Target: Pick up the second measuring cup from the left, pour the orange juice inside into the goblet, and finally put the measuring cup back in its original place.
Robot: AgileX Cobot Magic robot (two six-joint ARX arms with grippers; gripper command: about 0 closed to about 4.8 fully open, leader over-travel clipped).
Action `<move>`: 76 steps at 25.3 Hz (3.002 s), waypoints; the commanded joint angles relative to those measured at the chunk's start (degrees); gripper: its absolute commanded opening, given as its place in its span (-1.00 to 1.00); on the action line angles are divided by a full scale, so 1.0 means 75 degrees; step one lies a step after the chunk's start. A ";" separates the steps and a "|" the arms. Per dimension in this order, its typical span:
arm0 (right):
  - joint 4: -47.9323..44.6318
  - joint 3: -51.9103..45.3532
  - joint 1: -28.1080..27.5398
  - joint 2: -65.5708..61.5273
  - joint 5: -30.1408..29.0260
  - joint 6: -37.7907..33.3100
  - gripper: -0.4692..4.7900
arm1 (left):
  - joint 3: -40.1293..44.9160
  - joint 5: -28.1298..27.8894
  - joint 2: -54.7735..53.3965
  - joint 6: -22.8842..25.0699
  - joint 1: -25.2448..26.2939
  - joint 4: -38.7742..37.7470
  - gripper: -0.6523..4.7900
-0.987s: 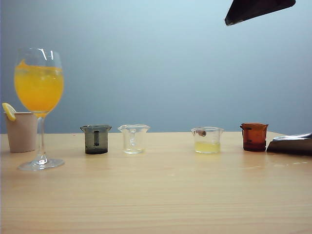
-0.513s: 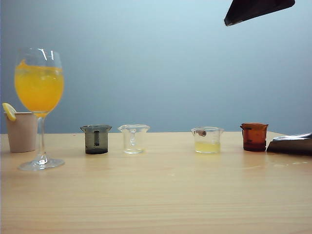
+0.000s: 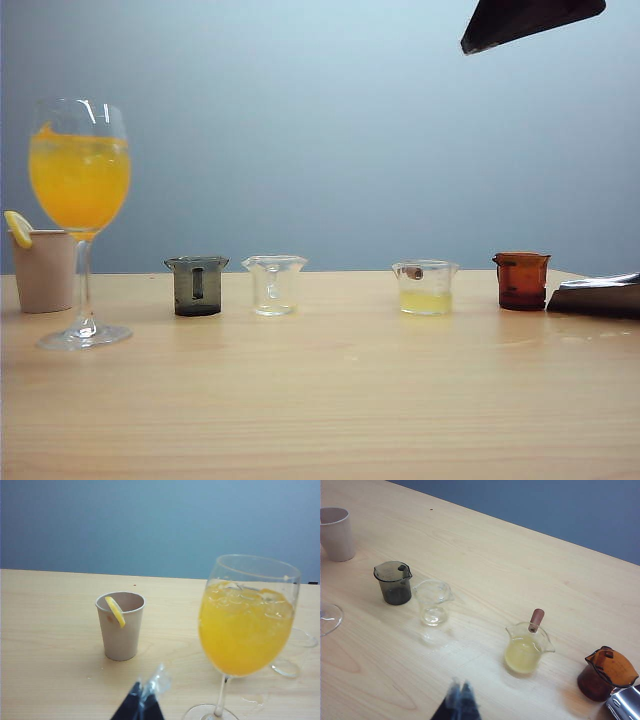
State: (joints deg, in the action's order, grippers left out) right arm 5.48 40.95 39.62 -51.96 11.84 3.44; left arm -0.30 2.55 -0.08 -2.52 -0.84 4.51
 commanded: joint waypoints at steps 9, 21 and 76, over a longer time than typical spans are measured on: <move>-0.0079 0.0023 0.0000 0.0017 0.0006 -0.0032 -0.84 | -0.0032 0.0006 -0.0003 0.0061 0.0012 0.0093 -0.77; -0.0510 -0.0513 -0.0635 0.0863 0.0495 -0.0026 -0.84 | -0.0032 0.0009 -0.0003 0.0061 0.0012 0.0087 -0.77; -0.1303 -0.5453 -0.5444 0.6916 -0.1655 -0.0032 -0.84 | -0.0032 0.0009 -0.0003 0.0061 0.0026 0.0038 -0.77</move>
State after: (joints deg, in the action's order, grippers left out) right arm -3.57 0.25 -1.28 -0.08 -0.30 3.33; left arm -0.32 2.46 -0.08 -2.33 -0.73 4.05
